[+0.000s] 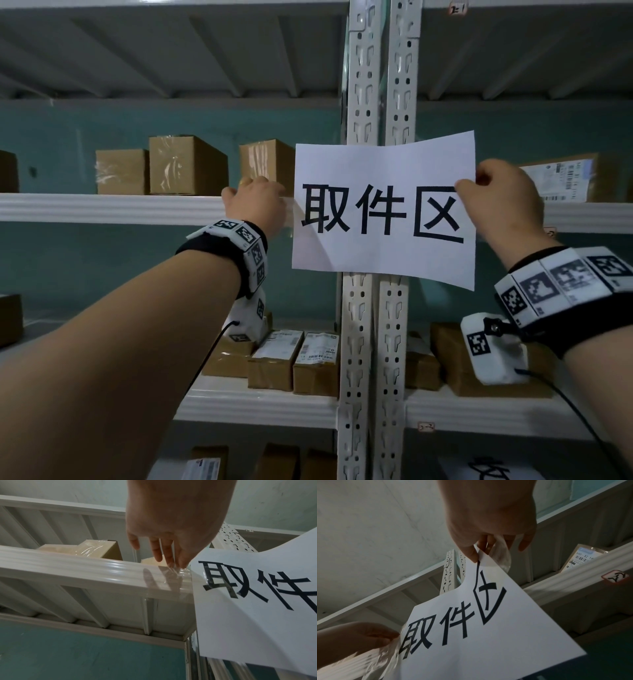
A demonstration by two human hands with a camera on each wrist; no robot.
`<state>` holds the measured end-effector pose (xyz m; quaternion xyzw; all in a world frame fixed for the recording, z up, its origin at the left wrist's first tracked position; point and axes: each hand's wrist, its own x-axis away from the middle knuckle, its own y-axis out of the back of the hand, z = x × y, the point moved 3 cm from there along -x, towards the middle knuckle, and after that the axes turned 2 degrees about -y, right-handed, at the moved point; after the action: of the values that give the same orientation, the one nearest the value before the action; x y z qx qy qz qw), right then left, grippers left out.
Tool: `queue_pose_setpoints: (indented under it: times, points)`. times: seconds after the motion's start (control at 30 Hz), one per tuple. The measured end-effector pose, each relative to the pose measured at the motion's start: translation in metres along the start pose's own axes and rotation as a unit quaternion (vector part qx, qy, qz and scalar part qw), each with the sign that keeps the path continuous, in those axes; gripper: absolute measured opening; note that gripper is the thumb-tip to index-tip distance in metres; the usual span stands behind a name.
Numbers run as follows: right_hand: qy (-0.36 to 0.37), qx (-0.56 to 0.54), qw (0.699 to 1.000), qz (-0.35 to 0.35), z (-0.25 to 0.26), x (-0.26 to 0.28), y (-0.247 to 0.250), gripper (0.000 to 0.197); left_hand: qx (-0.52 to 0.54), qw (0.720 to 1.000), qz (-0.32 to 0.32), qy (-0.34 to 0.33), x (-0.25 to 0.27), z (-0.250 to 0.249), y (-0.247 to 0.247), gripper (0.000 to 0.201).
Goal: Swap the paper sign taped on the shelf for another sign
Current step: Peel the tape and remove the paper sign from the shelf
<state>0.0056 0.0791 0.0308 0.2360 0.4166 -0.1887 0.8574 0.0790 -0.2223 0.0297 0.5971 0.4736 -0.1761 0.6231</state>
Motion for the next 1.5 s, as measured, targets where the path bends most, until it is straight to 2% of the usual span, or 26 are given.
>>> queue_pose_setpoints:
  times: [0.3, 0.4, 0.77, 0.93, 1.03, 1.1, 1.17, 1.23, 1.3, 1.37, 1.5]
  points:
    - [0.012, 0.004, 1.0, 0.016, 0.006, 0.005, -0.014, 0.021, 0.001, 1.0, -0.026, 0.012, -0.006, -0.004, 0.002, 0.028]
    - [0.02, -0.002, 1.0, 0.016, 0.008, 0.005, -0.019, 0.015, 0.005, 0.999, -0.042, 0.016, -0.006, -0.006, 0.001, 0.026]
    - [0.044, -0.024, 0.998, 0.033, 0.025, 0.012, -0.041, 0.01, 0.023, 0.996, -0.082, 0.01, -0.003, -0.009, -0.002, 0.025]
    - [0.087, -0.021, 0.996, 0.021, 0.039, 0.015, -0.05, 0.02, 0.035, 0.995, -0.092, -0.005, 0.004, -0.005, -0.009, 0.021]
    - [0.087, 0.007, 0.996, 0.008, 0.042, 0.014, -0.052, 0.034, 0.038, 0.995, -0.086, -0.015, 0.005, -0.004, -0.009, 0.021]
    - [0.123, 0.064, 0.99, -0.025, 0.046, 0.018, -0.053, 0.05, 0.05, 0.995, -0.083, -0.026, 0.005, -0.003, -0.009, 0.022]
    - [0.196, 0.13, 0.971, -0.053, 0.056, 0.025, -0.054, 0.065, 0.057, 0.994, -0.088, -0.036, 0.005, -0.002, -0.007, 0.024]
    - [0.253, 0.19, 0.948, -0.046, 0.069, 0.032, -0.059, 0.071, 0.056, 0.993, -0.097, -0.044, 0.006, -0.002, -0.005, 0.026]
    - [0.292, 0.214, 0.931, -0.039, 0.082, 0.038, -0.064, 0.065, 0.052, 0.992, -0.102, -0.049, 0.006, -0.002, -0.004, 0.027]
    - [0.331, 0.212, 0.919, -0.031, 0.095, 0.043, -0.071, 0.05, 0.05, 0.992, -0.101, -0.057, 0.005, 0.0, -0.004, 0.026]
    - [0.372, 0.217, 0.901, 0.044, 0.117, 0.049, -0.093, 0.038, 0.038, 0.991, -0.104, -0.078, 0.005, 0.001, -0.003, 0.026]
